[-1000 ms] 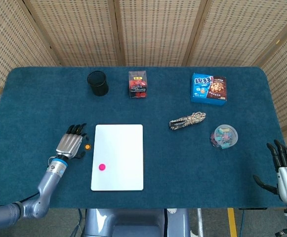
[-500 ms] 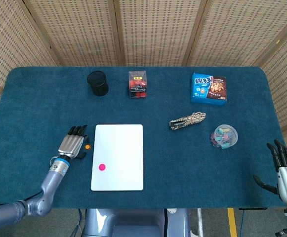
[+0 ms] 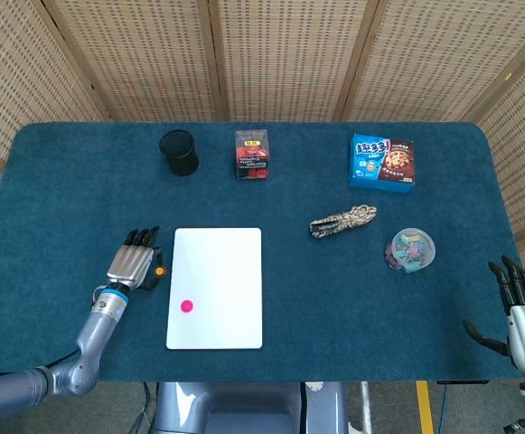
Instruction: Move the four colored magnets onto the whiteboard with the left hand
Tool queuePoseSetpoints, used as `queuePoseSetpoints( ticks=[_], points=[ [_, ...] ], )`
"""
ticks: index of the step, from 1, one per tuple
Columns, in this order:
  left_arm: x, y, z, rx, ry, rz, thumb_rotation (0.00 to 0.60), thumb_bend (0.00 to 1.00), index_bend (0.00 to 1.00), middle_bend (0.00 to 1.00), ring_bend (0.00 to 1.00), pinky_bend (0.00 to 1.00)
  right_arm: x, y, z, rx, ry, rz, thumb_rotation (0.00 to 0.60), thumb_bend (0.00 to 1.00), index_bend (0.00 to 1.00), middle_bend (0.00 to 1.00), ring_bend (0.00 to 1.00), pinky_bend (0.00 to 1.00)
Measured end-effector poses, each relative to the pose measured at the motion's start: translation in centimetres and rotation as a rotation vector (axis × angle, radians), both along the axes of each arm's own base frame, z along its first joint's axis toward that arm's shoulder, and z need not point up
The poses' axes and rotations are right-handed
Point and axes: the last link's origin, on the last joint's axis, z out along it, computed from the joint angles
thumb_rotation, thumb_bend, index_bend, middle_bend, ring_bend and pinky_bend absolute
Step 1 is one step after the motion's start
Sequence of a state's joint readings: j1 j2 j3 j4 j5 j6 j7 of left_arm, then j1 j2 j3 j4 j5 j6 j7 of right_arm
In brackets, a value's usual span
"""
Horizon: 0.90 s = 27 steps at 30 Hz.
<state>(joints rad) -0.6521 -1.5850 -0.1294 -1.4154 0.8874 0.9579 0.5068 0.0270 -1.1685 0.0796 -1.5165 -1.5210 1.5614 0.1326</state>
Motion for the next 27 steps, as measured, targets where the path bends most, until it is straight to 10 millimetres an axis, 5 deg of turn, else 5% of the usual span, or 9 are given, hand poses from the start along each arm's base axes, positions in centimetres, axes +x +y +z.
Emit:
queuePoseSetpoints(
  ticks=[6, 11, 16, 27],
  points=[
    [3.3, -0.5, 0.3, -0.027, -0.072, -0.056, 0.6, 0.31, 0.49, 0.0, 0.0, 0.0, 0.0, 0.0, 0.0, 0.0, -0.002, -0.001, 0.6, 0.24, 0.0, 0.0, 0.0, 0.0],
    [4.5, -0.2, -0.3, -0.047, -0.063, -0.047, 0.6, 0.25, 0.2, 0.0, 0.0, 0.0, -0.1, 0.0, 0.0, 0.0, -0.004, -0.005, 0.6, 0.24, 0.0, 0.0, 0.0, 0.0],
    [5.2, 0.6, -0.6, -0.045, -0.034, -0.025, 0.6, 0.25, 0.19, 0.0, 0.0, 0.0, -0.1, -0.1, 0.0, 0.002, -0.006, -0.006, 0.6, 0.24, 0.0, 0.0, 0.0, 0.0],
    [0.5, 4.3, 3.7, 0.077, 0.036, 0.044, 0.6, 0.35, 0.28, 0.0, 0.0, 0.0, -0.1, -0.2, 0.0, 0.011, -0.014, -0.021, 0.6, 0.24, 0.0, 0.0, 0.0, 0.0]
  ],
)
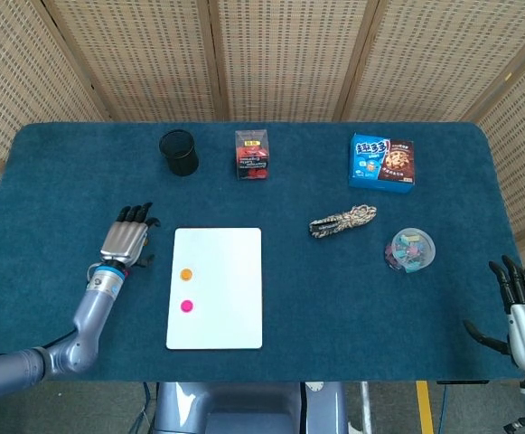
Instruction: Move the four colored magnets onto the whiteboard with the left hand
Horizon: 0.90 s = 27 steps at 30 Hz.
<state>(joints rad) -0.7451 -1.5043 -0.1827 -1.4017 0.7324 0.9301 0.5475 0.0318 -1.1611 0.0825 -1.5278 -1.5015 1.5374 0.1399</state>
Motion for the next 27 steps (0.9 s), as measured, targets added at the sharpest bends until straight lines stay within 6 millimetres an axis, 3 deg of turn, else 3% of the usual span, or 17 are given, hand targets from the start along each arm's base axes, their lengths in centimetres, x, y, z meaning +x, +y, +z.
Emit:
queuePoseSetpoints(
  ticks=[6, 12, 21, 27],
  points=[
    [-3.4, 1.1, 1.1, 0.006, 0.021, 0.062, 0.6, 0.35, 0.29, 0.0, 0.0, 0.0, 0.0, -0.1, 0.0, 0.006, 0.004, -0.005, 0.6, 0.24, 0.0, 0.0, 0.0, 0.0],
    [-4.9, 1.1, 0.1, -0.013, 0.01, 0.082, 0.6, 0.34, 0.32, 0.0, 0.0, 0.0, 0.0, -0.1, 0.0, 0.009, 0.005, -0.009, 0.6, 0.24, 0.0, 0.0, 0.0, 0.0],
    [-4.6, 1.4, -2.0, -0.021, 0.009, 0.071, 0.6, 0.34, 0.34, 0.0, 0.0, 0.0, -0.1, -0.1, 0.0, 0.011, -0.001, -0.013, 0.6, 0.24, 0.0, 0.0, 0.0, 0.0],
    [-4.6, 1.7, -2.5, -0.012, 0.013, 0.076, 0.6, 0.34, 0.37, 0.0, 0.0, 0.0, -0.1, -0.2, 0.0, 0.012, -0.005, -0.016, 0.6, 0.24, 0.0, 0.0, 0.0, 0.0]
  ],
)
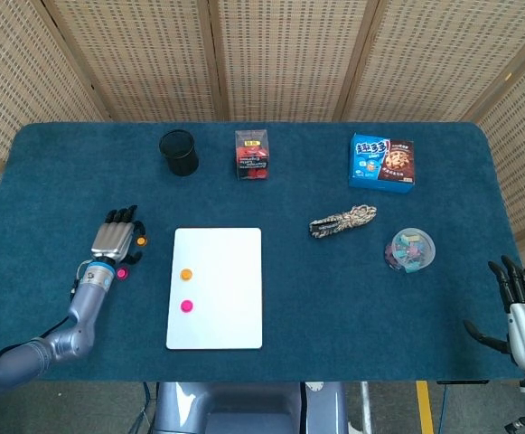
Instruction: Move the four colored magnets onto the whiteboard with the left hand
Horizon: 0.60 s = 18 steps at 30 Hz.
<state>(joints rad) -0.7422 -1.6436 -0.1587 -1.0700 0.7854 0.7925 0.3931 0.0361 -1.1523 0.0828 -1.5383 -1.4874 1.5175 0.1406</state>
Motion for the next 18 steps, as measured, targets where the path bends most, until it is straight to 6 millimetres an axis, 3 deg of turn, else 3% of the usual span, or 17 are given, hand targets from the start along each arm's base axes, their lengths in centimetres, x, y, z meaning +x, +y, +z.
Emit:
queuePoseSetpoints(
  ticks=[7, 18],
  points=[
    [-0.4, 0.16, 0.04, 0.011, 0.007, 0.013, 0.6, 0.35, 0.59, 0.0, 0.0, 0.0, 0.01, -0.03, -0.01, 0.003, -0.002, -0.001, 0.6, 0.24, 0.0, 0.0, 0.0, 0.0],
    [0.53, 0.04, 0.62, 0.017, -0.021, -0.004, 0.6, 0.35, 0.6, 0.0, 0.0, 0.0, 0.03, -0.03, 0.0, 0.004, -0.009, -0.002, 0.6, 0.24, 0.0, 0.0, 0.0, 0.0]
  ],
)
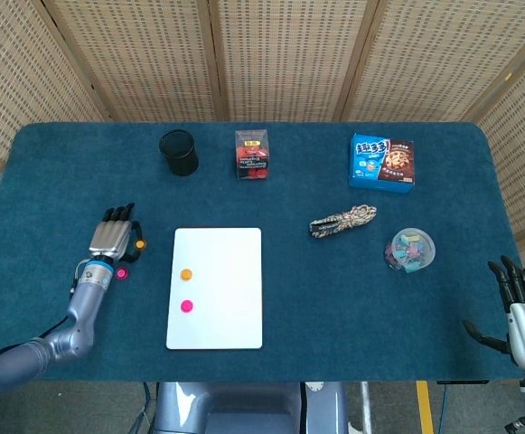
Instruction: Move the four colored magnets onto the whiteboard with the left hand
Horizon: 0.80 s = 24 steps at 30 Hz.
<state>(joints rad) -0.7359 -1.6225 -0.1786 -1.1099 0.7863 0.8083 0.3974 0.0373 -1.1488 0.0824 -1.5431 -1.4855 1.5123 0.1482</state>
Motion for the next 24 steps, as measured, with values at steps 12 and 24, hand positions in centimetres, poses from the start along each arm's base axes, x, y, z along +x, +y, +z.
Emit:
queuePoseSetpoints(
  ticks=[12, 24],
  points=[
    [8.5, -3.0, -1.4, -0.114, -0.15, -0.17, 0.6, 0.33, 0.6, 0.0, 0.0, 0.0, 0.0, 0.0, 0.0, 0.003, -0.006, -0.001, 0.6, 0.24, 0.0, 0.0, 0.0, 0.0],
    [12.4, -4.7, -4.8, -0.204, -0.123, -0.183, 0.6, 0.15, 0.03, 0.0, 0.0, 0.0, -0.1, 0.0, 0.1, 0.007, -0.009, -0.005, 0.6, 0.24, 0.0, 0.0, 0.0, 0.0]
  ],
)
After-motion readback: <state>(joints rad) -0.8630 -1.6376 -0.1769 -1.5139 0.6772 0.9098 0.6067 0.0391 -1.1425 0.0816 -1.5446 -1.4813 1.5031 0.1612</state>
